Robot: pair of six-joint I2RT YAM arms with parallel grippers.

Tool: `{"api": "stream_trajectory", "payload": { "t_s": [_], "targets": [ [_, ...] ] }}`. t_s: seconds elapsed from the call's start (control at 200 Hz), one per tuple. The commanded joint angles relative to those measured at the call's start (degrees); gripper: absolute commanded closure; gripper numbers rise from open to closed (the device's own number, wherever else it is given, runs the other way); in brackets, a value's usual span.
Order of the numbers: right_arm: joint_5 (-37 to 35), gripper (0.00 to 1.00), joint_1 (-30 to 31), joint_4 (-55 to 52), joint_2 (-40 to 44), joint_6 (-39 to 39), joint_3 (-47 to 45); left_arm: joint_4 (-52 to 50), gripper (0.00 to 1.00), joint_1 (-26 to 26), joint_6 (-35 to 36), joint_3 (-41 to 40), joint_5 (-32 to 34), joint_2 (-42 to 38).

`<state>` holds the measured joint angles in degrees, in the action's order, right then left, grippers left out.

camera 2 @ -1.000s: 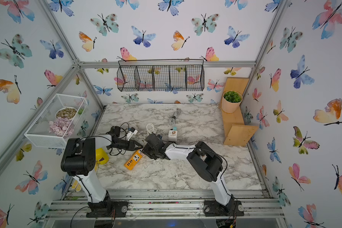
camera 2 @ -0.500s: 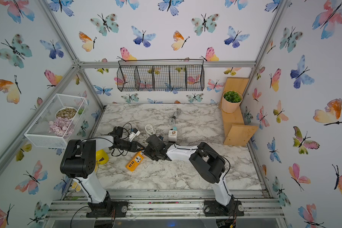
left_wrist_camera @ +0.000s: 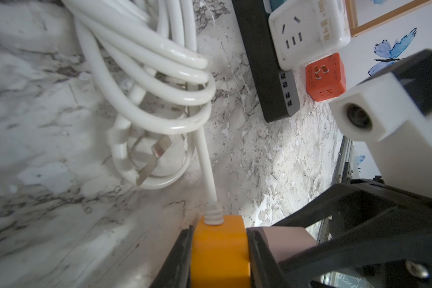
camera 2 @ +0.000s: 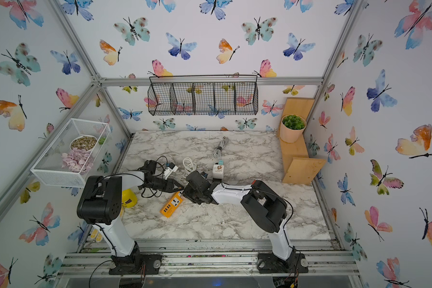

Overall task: Pull the plug off the socket
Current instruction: Remove the plug from the socket, then place the plug at the center of the board.

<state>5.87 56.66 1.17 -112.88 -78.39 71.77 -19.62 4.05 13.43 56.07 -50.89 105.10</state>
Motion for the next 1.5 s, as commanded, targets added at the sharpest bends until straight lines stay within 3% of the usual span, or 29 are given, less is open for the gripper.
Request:
{"api": "stream_trajectory", "payload": {
  "t_s": [0.0,0.481,0.746,0.911,1.297,1.497],
  "targets": [
    [-2.8,0.99,0.0,-0.5,7.2,2.7,-0.4,0.3,1.00,-1.4,2.6,-1.4,11.5,1.9],
    [-6.0,0.99,-0.2,-1.5,15.8,4.4,-5.7,0.3,1.00,-1.3,2.5,-1.4,10.9,1.7],
    [-4.3,0.99,-2.3,2.8,21.1,9.4,-11.7,0.3,1.00,-1.4,2.5,-1.5,10.8,1.6],
    [0.5,0.99,-6.8,9.8,28.6,9.6,-23.2,0.2,1.00,-1.3,2.3,-1.4,10.6,1.7],
    [2.9,0.99,-19.5,0.5,52.0,14.8,-40.7,-0.1,1.00,-1.2,2.4,-1.1,10.5,1.9],
    [11.1,0.99,-28.4,-1.1,57.4,16.4,-47.2,-0.2,1.00,-1.3,2.5,-0.9,10.4,2.2]
  ]
}}
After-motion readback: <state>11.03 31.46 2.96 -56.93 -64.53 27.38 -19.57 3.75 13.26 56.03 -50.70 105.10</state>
